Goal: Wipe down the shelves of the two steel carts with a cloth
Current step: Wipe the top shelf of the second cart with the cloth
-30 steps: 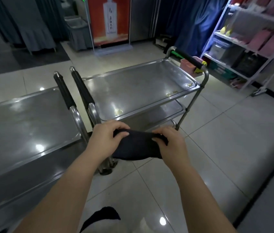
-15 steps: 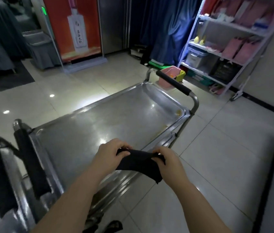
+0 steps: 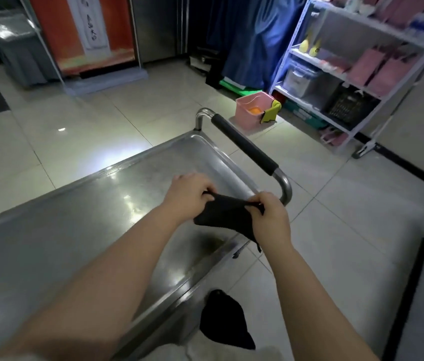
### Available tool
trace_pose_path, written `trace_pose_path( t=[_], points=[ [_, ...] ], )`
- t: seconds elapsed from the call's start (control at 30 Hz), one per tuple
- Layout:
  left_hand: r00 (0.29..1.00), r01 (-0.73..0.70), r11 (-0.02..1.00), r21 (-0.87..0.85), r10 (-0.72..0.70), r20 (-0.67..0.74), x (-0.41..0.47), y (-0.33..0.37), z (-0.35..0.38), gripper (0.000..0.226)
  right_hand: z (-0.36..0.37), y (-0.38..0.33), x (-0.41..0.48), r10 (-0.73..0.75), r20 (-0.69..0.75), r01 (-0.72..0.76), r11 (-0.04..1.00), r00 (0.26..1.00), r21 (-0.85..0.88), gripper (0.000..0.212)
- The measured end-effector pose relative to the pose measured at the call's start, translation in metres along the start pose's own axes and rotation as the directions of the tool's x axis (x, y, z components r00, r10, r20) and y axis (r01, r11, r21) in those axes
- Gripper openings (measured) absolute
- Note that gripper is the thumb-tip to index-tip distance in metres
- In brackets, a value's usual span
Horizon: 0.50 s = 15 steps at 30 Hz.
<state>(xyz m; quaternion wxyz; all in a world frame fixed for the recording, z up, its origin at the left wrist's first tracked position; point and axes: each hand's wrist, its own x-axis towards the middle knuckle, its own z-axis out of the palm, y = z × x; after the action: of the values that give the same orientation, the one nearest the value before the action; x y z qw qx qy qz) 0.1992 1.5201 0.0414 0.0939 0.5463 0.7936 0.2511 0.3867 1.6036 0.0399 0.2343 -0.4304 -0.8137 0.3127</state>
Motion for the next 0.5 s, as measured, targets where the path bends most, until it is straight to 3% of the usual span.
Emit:
trace_pose_path(
  t=[0.1, 0.2, 0.3, 0.37, 0.43, 0.5],
  points=[
    [0.996, 0.043, 0.999, -0.003, -0.044, -0.075, 0.067, 0.010, 0.025, 0.012, -0.014, 0.024, 0.068, -0.123, 0.030, 0.125, 0.989, 0.992, -0.081, 0.021],
    [0.993, 0.118, 0.990, 0.082, -0.115, -0.033, 0.108, 0.007, 0.056, 0.014, -0.013, 0.057, 0.104, -0.245, 0.202, 0.280, 0.945, 0.948, -0.169, 0.010],
    [0.960, 0.202, 0.952, 0.232, -0.239, 0.148, 0.112, -0.012, 0.094, 0.016, 0.017, 0.099, 0.107, -0.300, 0.475, 0.441, 0.870, 0.827, -0.219, 0.013],
    [0.920, 0.257, 0.931, 0.260, -0.318, 0.228, 0.097, -0.024, 0.120, 0.018, 0.037, 0.124, 0.102, -0.267, 0.631, 0.470, 0.865, 0.728, -0.177, 0.018],
    [0.901, 0.311, 0.919, 0.244, -0.367, 0.231, 0.077, -0.031, 0.139, 0.023, 0.051, 0.140, 0.102, -0.231, 0.757, 0.493, 0.859, 0.611, -0.135, 0.026],
    [0.897, 0.408, 0.902, 0.145, -0.425, 0.124, 0.054, -0.036, 0.148, 0.031, 0.056, 0.147, 0.106, -0.284, 0.812, 0.507, 0.862, 0.510, -0.017, 0.030]
  ],
)
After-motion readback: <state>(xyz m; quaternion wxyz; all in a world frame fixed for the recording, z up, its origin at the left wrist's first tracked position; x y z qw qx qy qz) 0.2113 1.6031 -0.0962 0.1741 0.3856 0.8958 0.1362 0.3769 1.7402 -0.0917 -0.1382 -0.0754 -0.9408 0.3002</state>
